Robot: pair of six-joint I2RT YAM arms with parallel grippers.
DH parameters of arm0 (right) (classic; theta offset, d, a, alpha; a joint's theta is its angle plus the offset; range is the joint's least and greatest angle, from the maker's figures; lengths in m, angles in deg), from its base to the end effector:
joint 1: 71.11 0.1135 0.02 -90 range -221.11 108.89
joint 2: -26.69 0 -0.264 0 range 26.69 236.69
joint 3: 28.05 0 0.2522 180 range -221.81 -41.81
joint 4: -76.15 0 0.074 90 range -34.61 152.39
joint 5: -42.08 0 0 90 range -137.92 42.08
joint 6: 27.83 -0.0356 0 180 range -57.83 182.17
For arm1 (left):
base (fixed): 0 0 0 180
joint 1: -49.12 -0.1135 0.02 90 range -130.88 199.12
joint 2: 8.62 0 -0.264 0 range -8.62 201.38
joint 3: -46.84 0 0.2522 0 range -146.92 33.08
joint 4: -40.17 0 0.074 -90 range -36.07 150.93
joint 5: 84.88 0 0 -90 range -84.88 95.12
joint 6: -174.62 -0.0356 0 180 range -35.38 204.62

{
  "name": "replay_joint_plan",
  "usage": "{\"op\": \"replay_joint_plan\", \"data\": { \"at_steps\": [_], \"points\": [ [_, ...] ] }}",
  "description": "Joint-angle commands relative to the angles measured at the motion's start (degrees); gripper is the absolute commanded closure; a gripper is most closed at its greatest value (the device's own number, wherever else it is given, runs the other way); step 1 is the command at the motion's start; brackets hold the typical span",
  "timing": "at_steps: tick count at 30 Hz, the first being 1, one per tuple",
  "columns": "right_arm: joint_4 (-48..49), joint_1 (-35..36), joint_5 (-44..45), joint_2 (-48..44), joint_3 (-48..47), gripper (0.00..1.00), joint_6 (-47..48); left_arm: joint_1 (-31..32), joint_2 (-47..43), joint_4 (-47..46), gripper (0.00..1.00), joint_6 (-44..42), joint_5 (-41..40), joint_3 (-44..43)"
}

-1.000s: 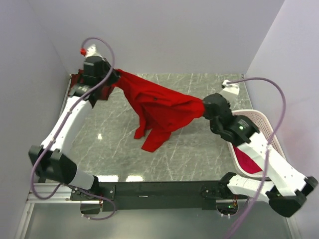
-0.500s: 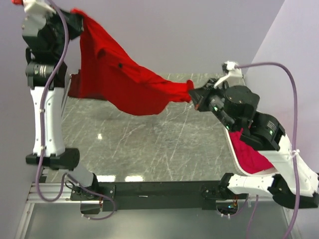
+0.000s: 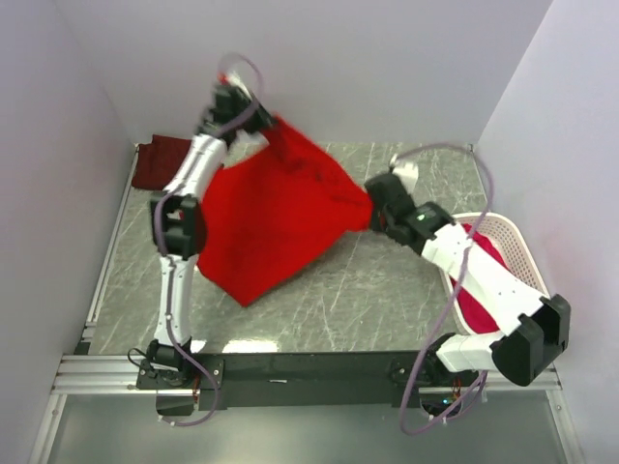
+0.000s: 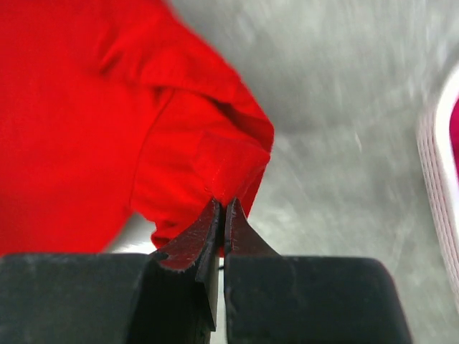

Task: Fold and stack the t-shirts
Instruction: Flatten the tshirt out, then fold the tshirt

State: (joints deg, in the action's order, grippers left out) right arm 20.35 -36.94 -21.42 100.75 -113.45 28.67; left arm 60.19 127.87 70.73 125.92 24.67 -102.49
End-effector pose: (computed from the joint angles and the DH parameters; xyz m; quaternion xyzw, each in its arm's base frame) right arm 0.2326 0.1387 0.3428 0.0835 0.8980 0.0342 0.4306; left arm 0.5471 -0.1192 0.3186 -0.1109 0.7944 -0.3795 0.4610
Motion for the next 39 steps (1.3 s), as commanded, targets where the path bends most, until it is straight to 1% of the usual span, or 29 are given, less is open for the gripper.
{"op": "replay_joint_plan", "data": {
  "at_steps": [1,3,4,5,6,7,8,9,10,11,12,13,14,15,16,17,18,19,20,21,22,23,25,28,30,31,33,36,39],
  "points": [
    [4.8,-0.5,1.5,-3.9,10.4,1.0,-4.0,3.9,-1.3,-4.6,0.8,0.4,2.6,6.3],
    [6.1,-1.9,0.5,-2.6,13.6,1.0,-5.2,4.3,-0.4,-4.6,0.58,1.1,2.4,6.5],
    [7.2,-1.9,0.0,-1.0,15.5,1.0,-5.3,4.3,-0.4,-4.3,0.39,1.4,2.4,5.8],
    [7.8,-1.9,-0.1,-0.2,16.2,1.0,-5.7,4.4,-2.2,-3.2,0.31,1.5,1.8,5.9],
    [8.4,-1.9,-1.0,0.4,16.9,1.0,-5.8,4.4,-4.0,-2.3,0.26,1.2,0.8,6.7],
    [8.9,-1.9,-1.1,1.0,17.8,1.0,-5.8,4.4,-6.6,-1.5,0.2,1.2,-3.1,11.3],
    [9.3,-1.9,-1.2,1.0,18.3,1.0,-6.1,4.6,-14.1,-0.5,0.19,1.7,-6.2,15.6],
    [9.6,-2.1,-1.4,0.8,18.9,1.0,-6.0,4.7,-18.6,0.1,0.18,4.3,-10.5,20.5],
    [9.8,-2.0,-1.1,0.1,19.9,1.0,-6.0,4.7,-23.4,0.5,0.18,5.9,-14.0,31.6],
    [9.8,-1.9,-1.0,-0.2,20.5,1.0,-5.9,4.7,-33.6,-0.3,0.18,7.6,-19.3,37.9],
    [9.9,-1.9,-0.9,-0.7,21.1,1.0,-5.9,4.8,-38.9,-0.7,0.18,10.8,-21.9,44.4],
    [10.1,-2.0,-1.2,-1.5,22.4,1.0,-5.9,4.9,-43.9,-0.4,0.19,13.0,-23.9,56.2],
    [10.3,-1.9,-1.4,-2.0,23.1,1.0,-5.7,5.2,-53.9,0.1,0.22,15.5,-27.9,62.0],
    [10.7,-2.0,-1.9,-2.4,23.7,1.0,-5.8,5.5,-58.7,1.3,0.27,20.9,-29.2,67.6],
    [11.0,-1.9,-2.8,-2.7,24.3,1.0,-5.7,6.4,-63.2,1.7,0.34,22.7,-30.2,77.5],
    [11.2,-2.0,-3.1,-2.7,24.2,1.0,-5.7,6.9,-70.8,2.5,0.31,25.3,-31.1,81.6],
    [11.1,-2.0,-3.3,-2.6,23.0,1.0,-5.6,7.6,-73.8,5.9,0.34,26.3,-31.8,87.8],
    [10.7,-1.9,-3.6,-1.9,22.2,1.0,-5.3,9.3,-76.4,8.3,0.38,27.0,-32.8,90.3],
    [10.6,-2.0,-3.8,-1.6,21.3,1.0,-4.9,10.5,-80.4,10.8,0.39,29.3,-34.1,92.5],
    [10.8,-1.9,-4.0,-1.2,19.3,1.0,-4.5,11.6,-82.0,13.1,0.41,30.9,-37.3,94.4],
    [10.6,-2.0,-4.0,-0.3,18.3,1.0,-3.8,13.2,-83.3,16.7,0.41,32.4,-37.9,98.2],
    [10.5,-2.3,-4.0,0.1,17.2,1.0,-3.4,13.7,-85.5,17.6,0.41,35.1,-38.3,99.8],
    [10.5,-2.5,-4.4,1.9,14.2,1.0,-2.7,14.2,-86.4,20.4,0.41,37.4,-38.8,102.0],
    [10.3,-2.7,-4.9,3.9,11.1,1.0,-2.3,14.3,-85.1,22.7,0.39,39.9,-43.0,101.8],
    [10.5,-2.8,-5.2,4.4,9.9,1.0,-2.2,14.3,-82.5,23.1,0.39,40.3,-45.6,101.2],
    [10.5,-3.1,-5.1,4.7,9.5,1.0,-2.1,14.2,-81.6,23.2,0.38,40.4,-49.0,100.2],
    [10.5,-3.6,-5.4,4.9,8.9,1.0,-1.9,13.7,-78.0,23.2,0.36,40.4,-52.1,98.0],
    [10.8,-4.6,-5.8,5.0,8.7,1.0,-1.3,11.5,-73.5,21.1,0.34,38.5,-55.6,95.9],
    [11.0,-5.5,-6.3,5.7,8.6,1.0,-0.7,6.4,-69.1,19.0,0.33,36.5,-55.7,94.6]
  ]
}}
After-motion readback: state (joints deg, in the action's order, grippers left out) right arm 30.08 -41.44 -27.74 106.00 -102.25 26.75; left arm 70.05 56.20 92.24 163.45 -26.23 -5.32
